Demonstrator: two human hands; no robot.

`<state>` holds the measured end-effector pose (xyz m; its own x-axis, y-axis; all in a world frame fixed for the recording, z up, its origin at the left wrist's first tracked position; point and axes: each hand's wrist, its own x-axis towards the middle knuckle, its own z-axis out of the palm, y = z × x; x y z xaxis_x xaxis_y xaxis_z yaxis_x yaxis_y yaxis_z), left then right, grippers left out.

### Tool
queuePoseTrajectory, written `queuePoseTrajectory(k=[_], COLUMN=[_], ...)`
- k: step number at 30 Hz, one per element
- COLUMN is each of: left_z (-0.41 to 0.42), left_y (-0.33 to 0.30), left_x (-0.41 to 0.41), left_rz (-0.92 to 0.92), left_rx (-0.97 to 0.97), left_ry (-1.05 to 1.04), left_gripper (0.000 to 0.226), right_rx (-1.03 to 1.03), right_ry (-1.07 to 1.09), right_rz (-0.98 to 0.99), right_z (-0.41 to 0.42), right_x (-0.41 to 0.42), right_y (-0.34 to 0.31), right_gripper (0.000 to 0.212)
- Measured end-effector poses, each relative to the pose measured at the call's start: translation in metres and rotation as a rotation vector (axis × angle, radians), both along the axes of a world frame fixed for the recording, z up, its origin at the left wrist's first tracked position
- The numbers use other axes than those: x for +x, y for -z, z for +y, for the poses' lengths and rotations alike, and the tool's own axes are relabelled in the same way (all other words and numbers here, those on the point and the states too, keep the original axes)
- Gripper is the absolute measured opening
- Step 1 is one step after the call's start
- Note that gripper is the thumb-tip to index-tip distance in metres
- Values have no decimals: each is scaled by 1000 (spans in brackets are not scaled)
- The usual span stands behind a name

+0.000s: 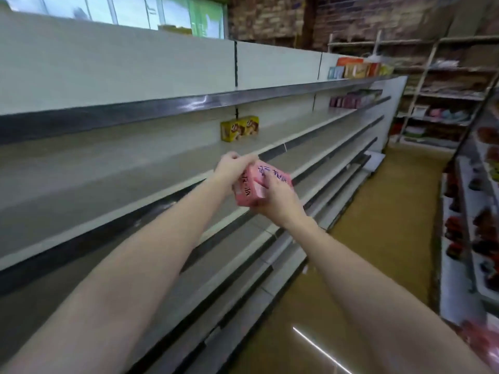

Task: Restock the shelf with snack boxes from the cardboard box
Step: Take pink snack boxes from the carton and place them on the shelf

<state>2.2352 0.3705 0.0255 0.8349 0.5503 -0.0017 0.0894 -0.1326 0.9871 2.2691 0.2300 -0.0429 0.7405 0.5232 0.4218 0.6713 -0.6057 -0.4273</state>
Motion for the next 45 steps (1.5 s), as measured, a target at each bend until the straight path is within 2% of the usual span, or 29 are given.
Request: queuePoseTrajectory(k=[1, 4, 7, 9, 10, 13, 16, 20, 22, 24, 27, 29, 33, 36, 40, 42, 45], left_z=[4, 16, 26, 38, 45, 58, 59, 61, 60, 57, 55, 56, 52, 49, 46, 50, 65], left_y=[-7, -16, -11, -2, 4, 18, 25, 28, 26, 21, 16, 19, 20, 20, 13, 11, 15], left_x=[0, 7, 13, 20, 24, 25, 24, 33, 38, 42, 47, 51, 52, 56, 62, 62, 60], left_rz=[4, -74, -122, -92, -44, 150, 240, 288, 229, 192, 158, 153, 125, 72, -51, -74, -117], left_rx=[-18, -141, -121, -114, -51, 219, 245, 119, 54, 93, 175, 262, 367, 419, 532, 488, 239], left_ry=[30, 99, 151, 225, 279, 409, 421, 371, 327, 282, 203, 128, -4, -62, -112, -161, -185], left_gripper=[69, 42, 12, 16, 19, 47, 70, 96, 96, 94, 112, 119, 122, 110, 93, 94, 101], right_rx=[85, 410, 603, 724, 766, 888, 1021, 1092, 1093, 1090, 1107, 1115, 1095, 1142, 1221, 1240, 1250], right_ry=[-25, -62, -39, -46, -51, -72, -66, -102, -155, -197, -212, -175, -99, -63, -8, -12, -31], right_rz=[94, 370, 434, 462, 470, 581, 746, 853, 895, 941, 980, 963, 945, 989, 1041, 1085, 1136], right_z=[4, 13, 23, 28, 28, 20, 9, 0, -3, -5, -4, -2, 0, 3, 7, 9, 17], right_x=[3, 13, 25, 35, 39, 49, 62, 75, 80, 87, 98, 105, 114, 120, 128, 130, 130], right_y=[-2, -8, -16, -22, -25, -33, -34, -29, -29, -30, -30, -30, -29, -27, -26, -24, -22], right_gripper=[90, 71, 50, 50, 51, 60, 68, 51, 54, 60, 51, 53, 63, 66, 49, 44, 42])
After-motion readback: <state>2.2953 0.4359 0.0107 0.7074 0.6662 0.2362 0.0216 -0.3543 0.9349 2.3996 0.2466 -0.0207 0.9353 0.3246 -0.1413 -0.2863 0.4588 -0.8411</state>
